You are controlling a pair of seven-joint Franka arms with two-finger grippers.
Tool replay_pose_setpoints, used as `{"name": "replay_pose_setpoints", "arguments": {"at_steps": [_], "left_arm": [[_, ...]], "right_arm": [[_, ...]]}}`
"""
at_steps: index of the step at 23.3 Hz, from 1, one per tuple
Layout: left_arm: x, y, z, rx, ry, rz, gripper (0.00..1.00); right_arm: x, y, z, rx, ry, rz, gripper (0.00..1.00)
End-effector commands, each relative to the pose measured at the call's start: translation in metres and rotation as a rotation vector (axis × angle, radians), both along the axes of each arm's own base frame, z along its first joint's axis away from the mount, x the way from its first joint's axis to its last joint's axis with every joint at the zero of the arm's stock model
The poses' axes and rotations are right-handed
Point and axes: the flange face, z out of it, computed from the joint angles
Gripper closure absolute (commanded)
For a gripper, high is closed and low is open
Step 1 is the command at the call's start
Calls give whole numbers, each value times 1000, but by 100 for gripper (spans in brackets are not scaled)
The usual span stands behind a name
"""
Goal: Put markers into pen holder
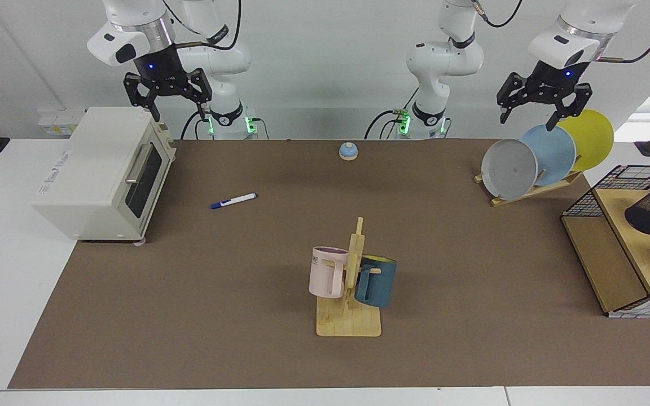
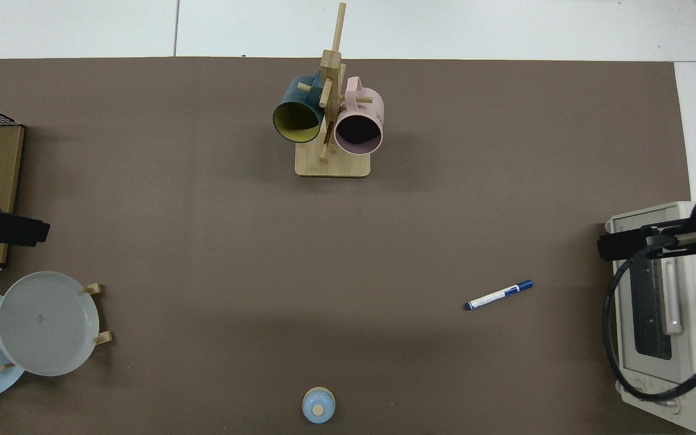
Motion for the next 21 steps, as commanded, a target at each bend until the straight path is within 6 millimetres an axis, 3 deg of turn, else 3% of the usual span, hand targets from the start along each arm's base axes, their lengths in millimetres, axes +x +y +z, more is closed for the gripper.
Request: {"name": "replay_pose_setpoints", "arguments": {"at_steps": [1,17,21], "left_arm": [[0,3,0,-1,5,-1,0],[-1,2,0,-1,10,0,0],[-4,2,-2,-3,22,0,0]], "right_arm": [[-5,0,-3,23,-9,1,0],[-8,0,-8,21,5,-3,0],[-13,0,-15,17,17,-81,0]]}}
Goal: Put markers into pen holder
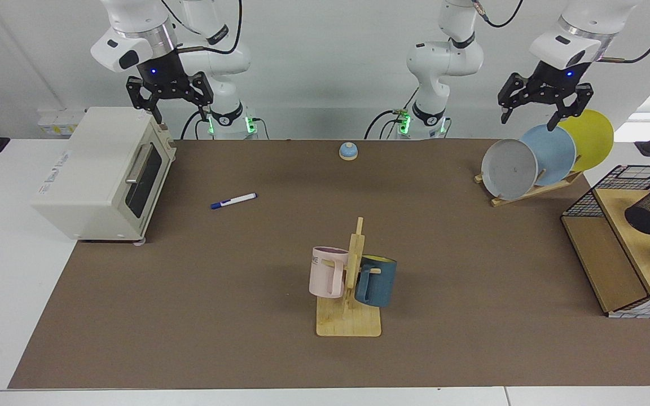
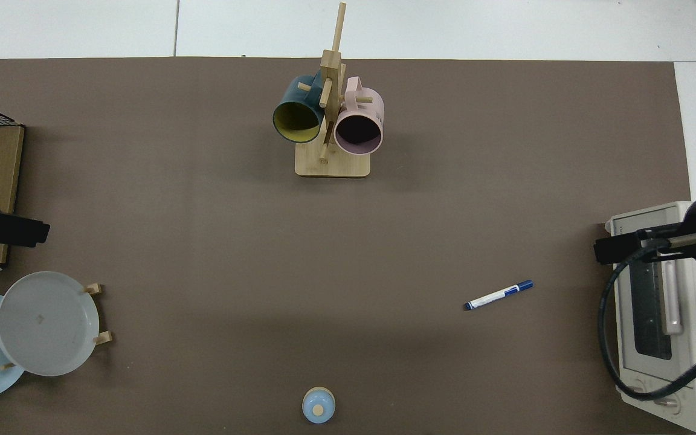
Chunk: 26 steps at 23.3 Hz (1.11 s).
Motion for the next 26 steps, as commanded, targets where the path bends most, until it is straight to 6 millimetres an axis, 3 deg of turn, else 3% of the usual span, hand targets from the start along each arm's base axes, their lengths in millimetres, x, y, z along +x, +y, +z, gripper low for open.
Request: {"name": "replay_pose_setpoints", "arguments": {"at_steps": [1,6,10,12,20,26], "left_arm": [[-5,2,-2,-4,19,0,0],[-5,1,-2,-10,21,-1,0],[-6,1,-3,-10,23,1,0],[-8,1,-5,-11,27,2,0],[-13,1,-7,-12,35,2,0],[-14,1,-9,-12,38,4,0]], "right_arm": [[-11,0,-9,16,3,-124,0],[-12,-2,-27,11,-8,-403,0],[-18,-15,-50,31,8,-588,0],[-21,-25,-64,34,6,-706,0],[-25,-36,-121,54,29,-1083,0],[-29,-36,-170,52,38,-1214,1]]}}
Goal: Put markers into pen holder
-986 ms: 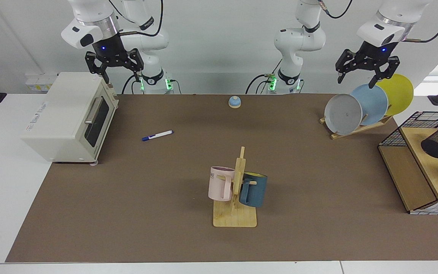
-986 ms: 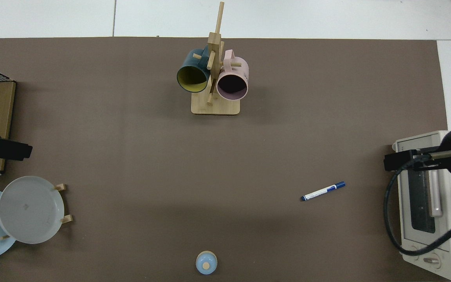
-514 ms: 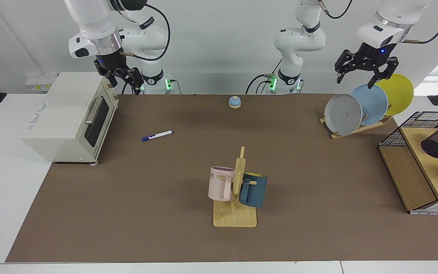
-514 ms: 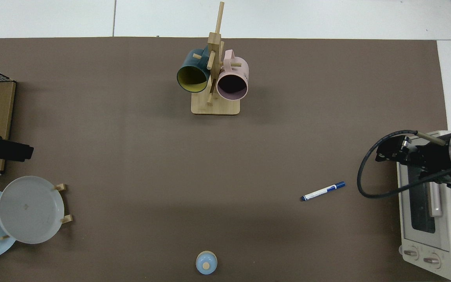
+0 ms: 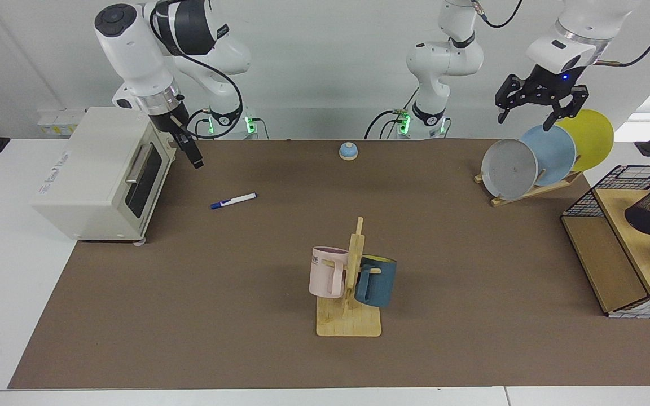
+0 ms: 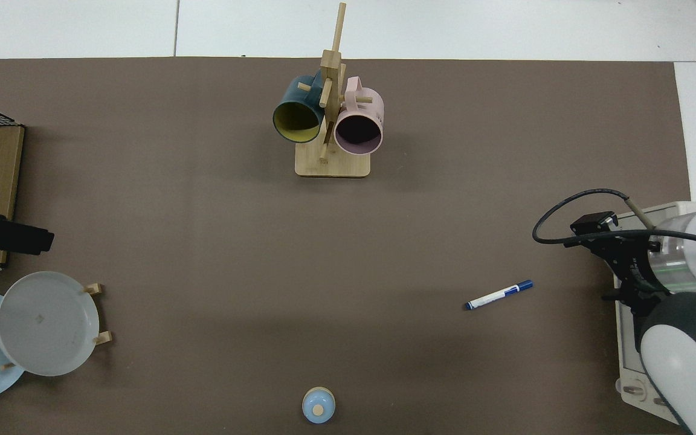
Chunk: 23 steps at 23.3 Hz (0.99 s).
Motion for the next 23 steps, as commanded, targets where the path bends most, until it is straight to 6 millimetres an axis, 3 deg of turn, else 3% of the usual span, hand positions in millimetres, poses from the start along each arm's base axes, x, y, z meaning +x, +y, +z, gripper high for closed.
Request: {"name": "replay_pose_setpoints", "arguments": {"at_steps": [1,12,23], "left_arm": [[-12,1,0,-13,4,4,0],[-12,3,-1,-13,9,7,0],[-13,3,-3,-12,12,24,0]], "right_arm": [[-13,-5,-35,16,-23,-127,1],[-25,-21,-107,9,-77,-259,1],[-37,-21,-144,21,-78,-279,0]]}}
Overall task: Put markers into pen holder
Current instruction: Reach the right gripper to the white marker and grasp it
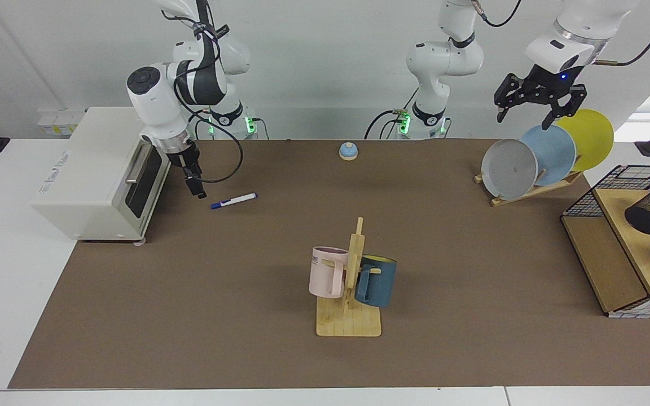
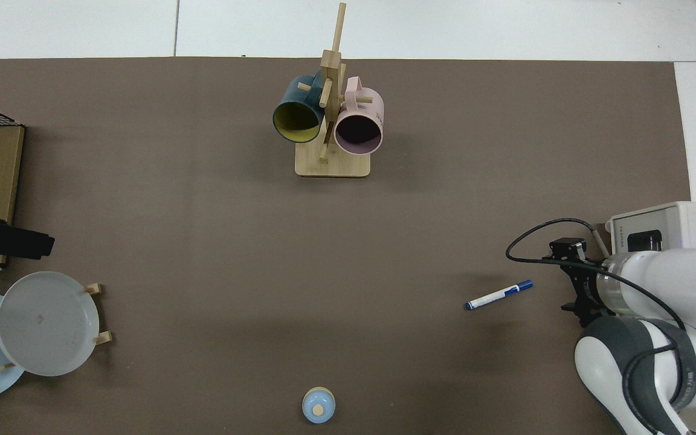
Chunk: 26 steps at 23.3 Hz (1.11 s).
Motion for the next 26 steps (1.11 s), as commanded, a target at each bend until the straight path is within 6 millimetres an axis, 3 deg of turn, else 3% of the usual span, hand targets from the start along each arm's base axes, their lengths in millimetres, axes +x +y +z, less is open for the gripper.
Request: {"name": "replay_pose_setpoints", "arguments": {"at_steps": [1,8,17,21,26], "left_arm": [[-9,2,-1,-13,5,16,0],[-9,2,-1,-13,6,16,0],[-9,2,-1,-13,5,18,0],[-9,2,-1,-13,5,18,0],[-9,2,-1,-13,5,18,0]], "right_arm": [[-7,0,-14,19,-31,-52,0],[-3,4,-43,17,-21,-46,0],[-15,51,-65,12,-29,49,0],[-17,52,-71,10,-38,49,0],[-24,50,-94,4,-56,42,1]]}}
